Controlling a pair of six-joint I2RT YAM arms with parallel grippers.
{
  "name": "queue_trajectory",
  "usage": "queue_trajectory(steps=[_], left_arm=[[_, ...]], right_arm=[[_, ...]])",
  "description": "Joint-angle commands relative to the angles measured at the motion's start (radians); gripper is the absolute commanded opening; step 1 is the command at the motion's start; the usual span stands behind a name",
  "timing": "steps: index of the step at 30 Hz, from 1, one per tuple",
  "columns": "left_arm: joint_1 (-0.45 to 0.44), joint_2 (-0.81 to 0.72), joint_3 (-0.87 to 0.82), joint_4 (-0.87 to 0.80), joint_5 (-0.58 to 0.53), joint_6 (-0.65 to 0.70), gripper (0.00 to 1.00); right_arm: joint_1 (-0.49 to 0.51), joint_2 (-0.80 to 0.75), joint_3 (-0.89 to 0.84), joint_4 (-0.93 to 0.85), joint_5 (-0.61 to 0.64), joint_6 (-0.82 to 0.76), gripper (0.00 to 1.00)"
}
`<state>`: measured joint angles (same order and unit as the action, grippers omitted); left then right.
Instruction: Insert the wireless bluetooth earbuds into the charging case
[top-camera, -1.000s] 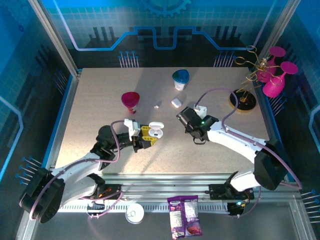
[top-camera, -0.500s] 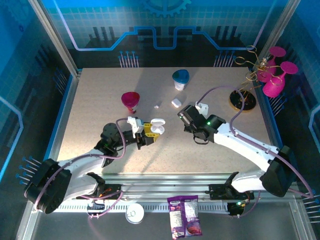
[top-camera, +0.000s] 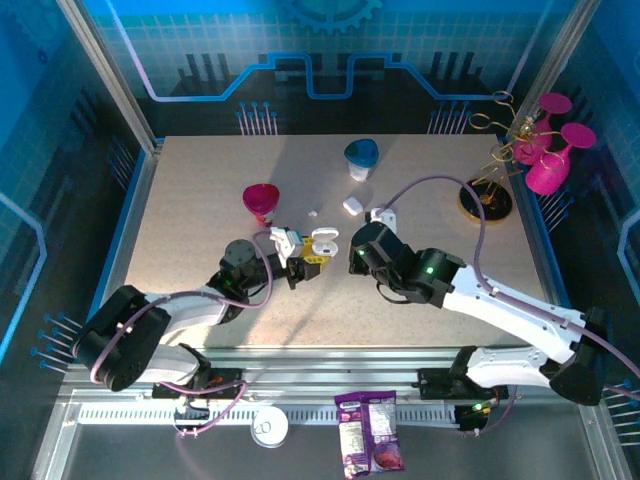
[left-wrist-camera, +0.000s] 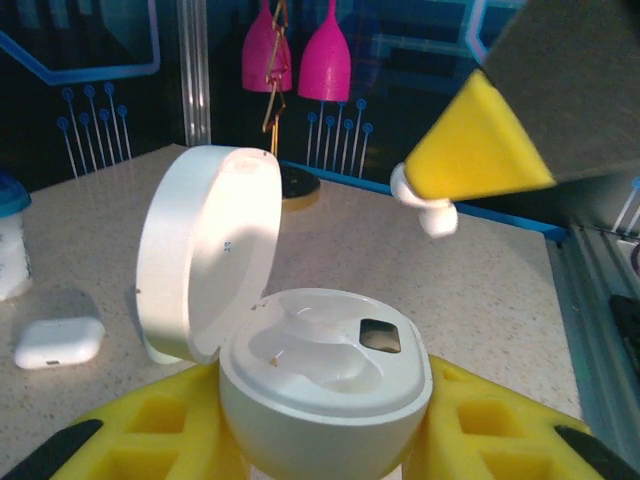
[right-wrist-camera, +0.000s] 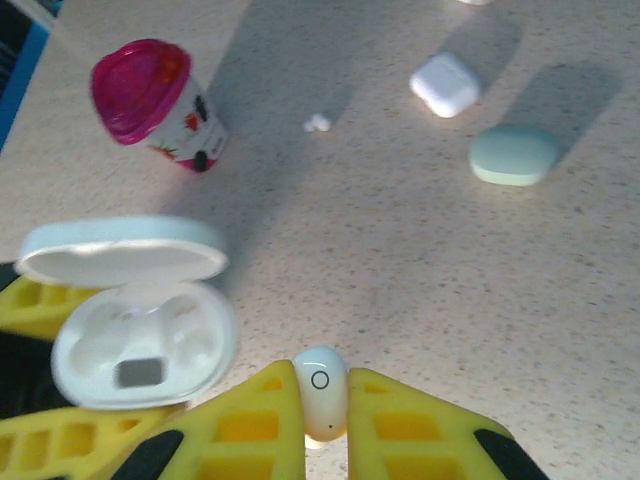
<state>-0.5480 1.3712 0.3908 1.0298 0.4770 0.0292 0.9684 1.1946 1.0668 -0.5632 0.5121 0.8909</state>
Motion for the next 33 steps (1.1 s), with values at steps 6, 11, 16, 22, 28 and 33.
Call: queue_trajectory(steps=[6,11,16,22,28,33], left_arm=[[-0.039,0.006,0.039,0.016,-0.058,0.062,0.22],[-0.047,-0.001,0.033,0.007,-0.061,0.071,0.22],[-0.049,-0.006,0.036,0.01,-0.062,0.073,0.22],[-0.049,-0.009,0.044,0.014,-0.064,0.065,0.22],[-0.049,0.005,0.055,0.009,-0.08,0.066,0.22],[-0.051,0.002,0.056,0.015,-0.08,0.06,0.22]], right_arm=[[0.049,0.073,0.07,0.142,-0.052,-0.08,0.11],[0.052,0.104,0.093,0.165,-0.066,-0.094,0.11],[0.052,0.129,0.105,0.173,-0.071,-0.092,0.1],[0.052,0.14,0.093,0.161,-0.074,-0.074,0.1],[0.05,0.137,0.083,0.165,-0.098,-0.05,0.1],[0.049,0.146,0.084,0.161,-0.108,-0.044,0.16]])
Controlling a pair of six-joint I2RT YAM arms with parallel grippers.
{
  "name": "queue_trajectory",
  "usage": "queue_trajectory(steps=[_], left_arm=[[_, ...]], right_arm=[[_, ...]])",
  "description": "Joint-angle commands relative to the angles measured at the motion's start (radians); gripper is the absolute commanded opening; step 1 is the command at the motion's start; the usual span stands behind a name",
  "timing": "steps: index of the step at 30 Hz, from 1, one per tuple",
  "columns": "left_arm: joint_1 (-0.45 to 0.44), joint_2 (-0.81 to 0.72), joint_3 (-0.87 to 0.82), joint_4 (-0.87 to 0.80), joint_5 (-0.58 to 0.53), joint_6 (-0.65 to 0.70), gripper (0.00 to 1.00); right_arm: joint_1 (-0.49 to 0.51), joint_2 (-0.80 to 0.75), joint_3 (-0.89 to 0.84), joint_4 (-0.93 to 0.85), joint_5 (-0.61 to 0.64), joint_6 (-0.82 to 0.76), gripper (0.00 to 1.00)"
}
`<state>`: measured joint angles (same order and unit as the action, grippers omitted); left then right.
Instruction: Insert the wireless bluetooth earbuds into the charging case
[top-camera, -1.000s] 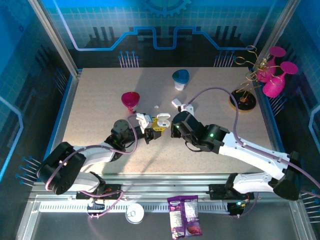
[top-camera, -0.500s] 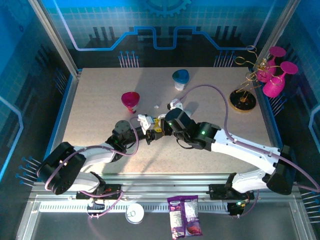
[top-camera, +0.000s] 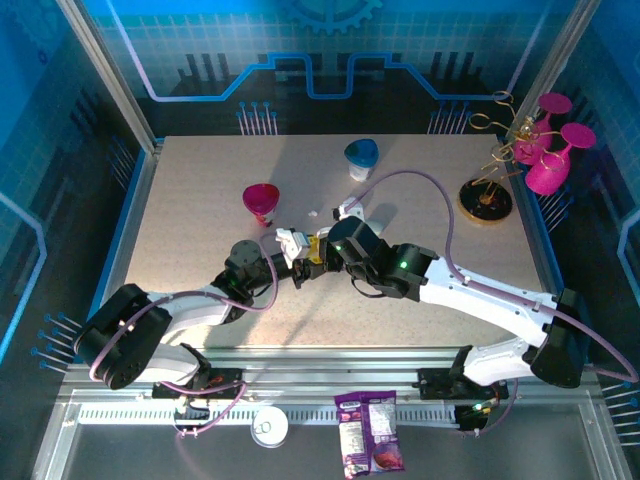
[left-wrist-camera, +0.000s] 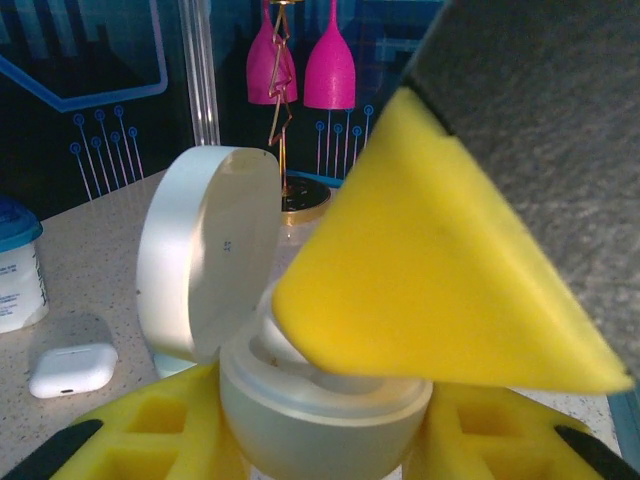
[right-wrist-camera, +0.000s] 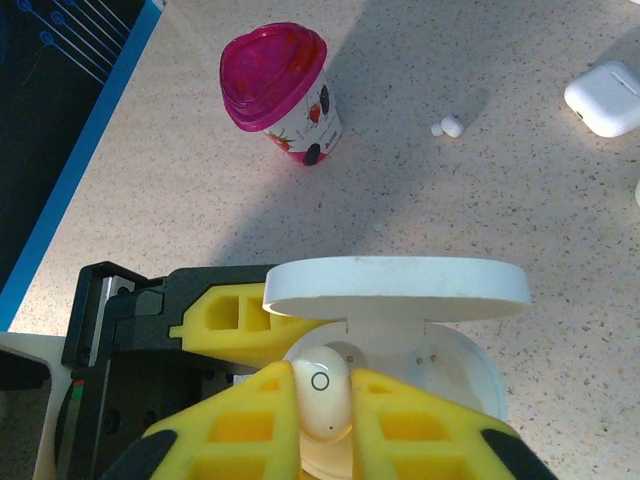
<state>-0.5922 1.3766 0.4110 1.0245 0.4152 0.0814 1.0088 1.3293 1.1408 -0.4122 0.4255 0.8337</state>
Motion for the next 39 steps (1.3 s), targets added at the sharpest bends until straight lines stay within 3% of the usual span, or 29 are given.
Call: queue_trajectory(steps=[1,5,17,22,26,33,39], left_arm=[[-0.007,-0.006,0.034,0.02,-0.019,0.008,0.22],[-0.006,-0.02,0.023,0.023,-0.02,0.008,0.22],[-0.004,-0.008,-0.019,0.096,-0.024,0.012,0.22],[0.02,-0.056,-0.057,0.074,-0.024,0.012,0.22],[0.059,-0.154,-0.103,0.027,-0.026,0.001,0.22],[0.075,-0.372,-0.127,-0.185,-0.041,0.022,0.22],[0.074,-0.52,-0.125,-0.306,-0.041,0.021,0.22]], right_arm=[[0.009,0.01,0.01,0.01,-0.019,0.014,0.18],[0.008,-0.007,0.008,0.016,-0.013,0.002,0.28],[-0.004,-0.153,-0.089,0.139,0.0,-0.16,0.46],[-0.091,-0.246,-0.175,0.209,-0.086,-0.221,0.48],[-0.217,-0.276,-0.255,0.292,-0.17,-0.201,0.5],[-0.372,-0.028,-0.275,0.421,-0.312,-0.206,0.51],[-0.401,0.31,-0.072,0.43,-0.377,-0.249,0.51]])
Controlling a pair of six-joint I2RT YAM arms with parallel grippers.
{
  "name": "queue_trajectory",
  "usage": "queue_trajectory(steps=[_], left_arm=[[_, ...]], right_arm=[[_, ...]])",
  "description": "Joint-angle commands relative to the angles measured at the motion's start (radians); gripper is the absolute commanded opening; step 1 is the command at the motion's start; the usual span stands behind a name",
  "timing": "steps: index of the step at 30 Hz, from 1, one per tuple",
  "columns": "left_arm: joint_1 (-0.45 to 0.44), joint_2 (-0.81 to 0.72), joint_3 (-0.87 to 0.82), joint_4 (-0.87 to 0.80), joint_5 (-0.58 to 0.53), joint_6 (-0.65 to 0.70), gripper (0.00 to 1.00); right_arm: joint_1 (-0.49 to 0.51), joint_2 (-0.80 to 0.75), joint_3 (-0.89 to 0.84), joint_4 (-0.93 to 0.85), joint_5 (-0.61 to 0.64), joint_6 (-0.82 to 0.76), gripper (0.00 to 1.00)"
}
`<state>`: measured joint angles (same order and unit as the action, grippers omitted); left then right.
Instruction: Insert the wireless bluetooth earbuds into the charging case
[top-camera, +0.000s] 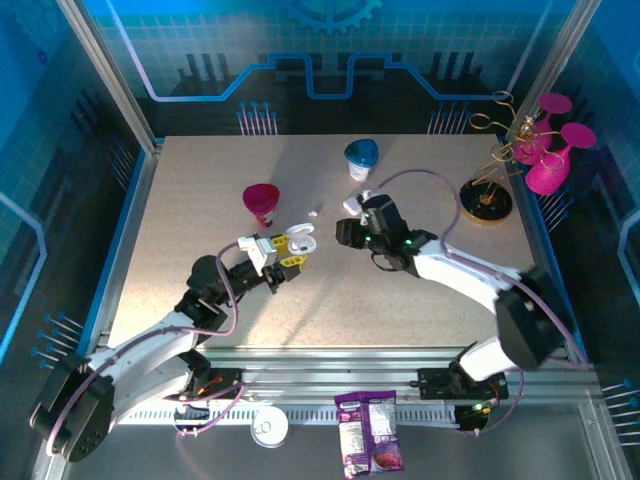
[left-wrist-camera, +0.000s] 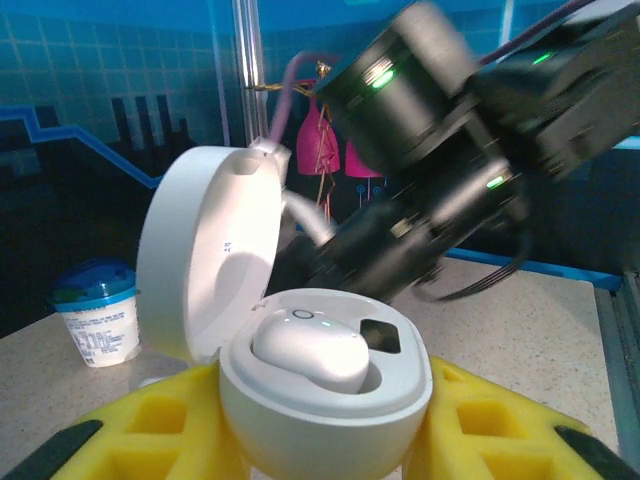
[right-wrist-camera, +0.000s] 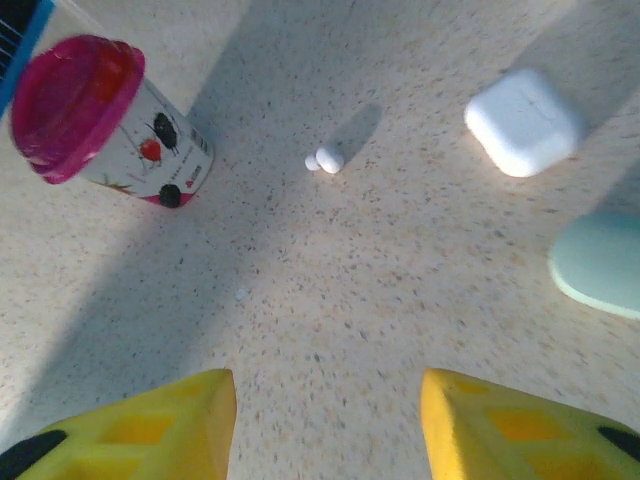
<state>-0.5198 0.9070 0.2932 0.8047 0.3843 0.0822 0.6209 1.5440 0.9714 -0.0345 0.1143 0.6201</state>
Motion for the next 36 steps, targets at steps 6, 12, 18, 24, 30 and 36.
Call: queue_trajectory(steps=[6,12,18,24,30,36], left_arm=[[-0.001,-0.119,-0.001,-0.153,-0.014,0.026,0.22],[-0.003,-0.106,0.004,-0.154,-0.005,0.025,0.22],[-0.003,-0.094,0.009,-0.155,-0.002,0.03,0.22],[-0.003,-0.101,0.005,-0.158,-0.001,0.027,0.22],[-0.003,-0.097,0.006,-0.159,-0.005,0.028,0.22],[-0.003,-0.094,0.011,-0.16,-0.007,0.031,0.22]], right_arm=[[-0.016,0.4,0.381,-0.081,-0.072,-0.044,0.48],[-0.018,0.603,0.62,-0.2,-0.051,-0.086,0.34],[-0.023,0.756,0.825,-0.345,-0.025,-0.137,0.29],[-0.023,0.831,0.919,-0.409,0.003,-0.194,0.31],[-0.023,0.886,0.98,-0.452,-0.003,-0.226,0.32],[-0.023,0.925,1.031,-0.481,-0.016,-0.243,0.3]])
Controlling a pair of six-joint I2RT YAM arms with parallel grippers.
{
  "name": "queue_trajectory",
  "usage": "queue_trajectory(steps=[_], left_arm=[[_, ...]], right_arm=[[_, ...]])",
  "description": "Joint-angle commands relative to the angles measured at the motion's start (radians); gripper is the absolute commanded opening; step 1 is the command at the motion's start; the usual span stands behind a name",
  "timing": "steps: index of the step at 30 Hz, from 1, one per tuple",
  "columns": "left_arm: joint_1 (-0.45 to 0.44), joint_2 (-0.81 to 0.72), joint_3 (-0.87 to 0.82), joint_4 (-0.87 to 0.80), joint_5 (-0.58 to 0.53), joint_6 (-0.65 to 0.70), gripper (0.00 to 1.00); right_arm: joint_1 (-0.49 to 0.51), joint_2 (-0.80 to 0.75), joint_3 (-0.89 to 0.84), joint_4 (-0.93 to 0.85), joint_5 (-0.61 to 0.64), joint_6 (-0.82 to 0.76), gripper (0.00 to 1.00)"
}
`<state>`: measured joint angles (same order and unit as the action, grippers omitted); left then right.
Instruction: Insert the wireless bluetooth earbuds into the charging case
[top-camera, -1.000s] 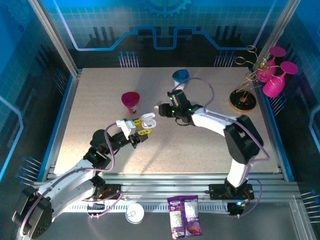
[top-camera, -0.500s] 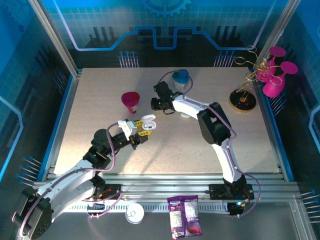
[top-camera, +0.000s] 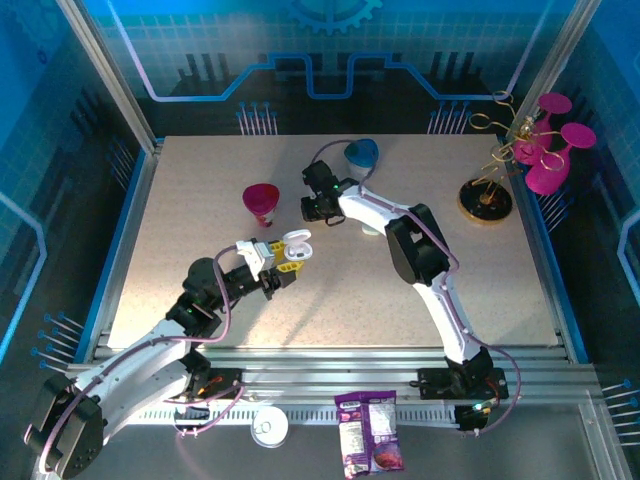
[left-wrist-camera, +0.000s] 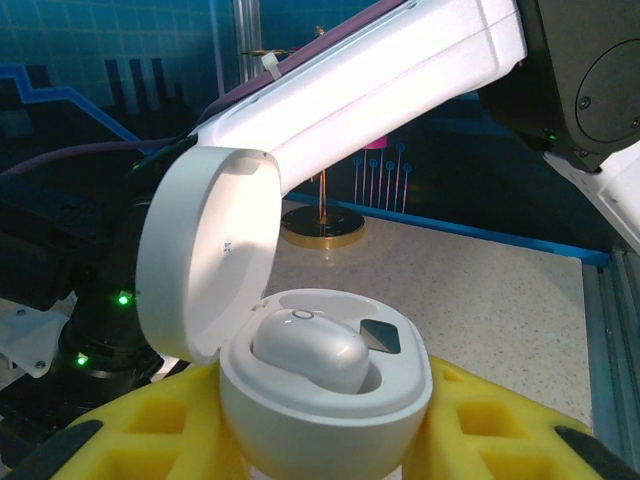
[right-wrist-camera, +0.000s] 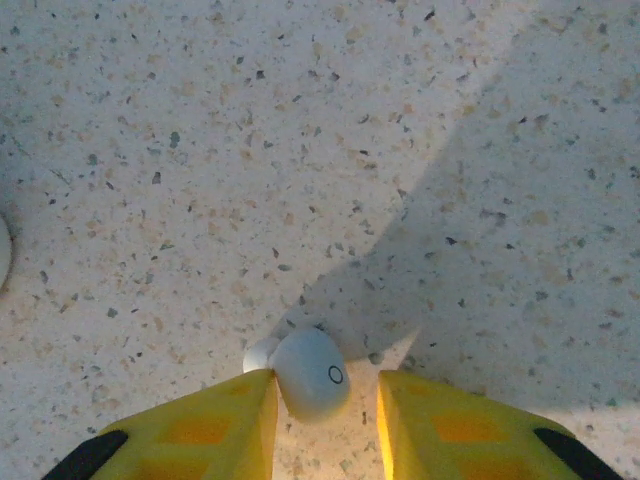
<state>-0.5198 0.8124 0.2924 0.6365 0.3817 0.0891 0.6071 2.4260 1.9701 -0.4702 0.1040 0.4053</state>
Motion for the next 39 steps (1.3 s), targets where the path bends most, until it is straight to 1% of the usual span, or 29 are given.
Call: queue_trajectory(steps=[1,7,14,17,19,24,26,29,34,39], left_arm=[[-0.002,0.001,0.014,0.007,-0.004,0.025,0.22],[-0.002,0.012,0.016,0.008,-0.003,0.023,0.22],[-0.003,0.017,0.015,0.009,-0.005,0.023,0.23],[-0.002,0.018,0.012,0.008,-0.006,0.023,0.23],[-0.003,0.018,0.012,0.008,-0.007,0.021,0.23],[-0.003,0.022,0.014,0.011,-0.007,0.021,0.23],[-0.003,0.026,0.013,0.015,-0.005,0.02,0.23],[-0.003,0.031,0.015,0.018,-0.001,0.015,0.23],[-0.003,0.027,0.016,0.012,-0.002,0.014,0.23],[-0.003,0.025,0.016,0.007,-0.008,0.018,0.23]], right_arm=[[-0.009,0.049,0.041,-0.049,-0.007,-0.033,0.3],[-0.012,0.085,0.099,-0.085,-0.03,-0.053,0.3],[-0.013,0.078,0.096,-0.078,-0.061,-0.065,0.23],[-0.012,0.053,0.064,-0.054,-0.069,-0.064,0.23],[-0.012,0.029,0.039,-0.031,-0.074,-0.062,0.24],[-0.014,-0.065,-0.078,0.09,-0.089,-0.027,0.34],[-0.019,-0.079,-0.104,0.129,-0.103,-0.002,0.36],[-0.029,-0.059,-0.091,0.133,-0.118,0.018,0.38],[-0.032,-0.02,-0.059,0.104,-0.123,0.021,0.38],[-0.03,-0.034,-0.089,0.087,-0.143,0.007,0.33]])
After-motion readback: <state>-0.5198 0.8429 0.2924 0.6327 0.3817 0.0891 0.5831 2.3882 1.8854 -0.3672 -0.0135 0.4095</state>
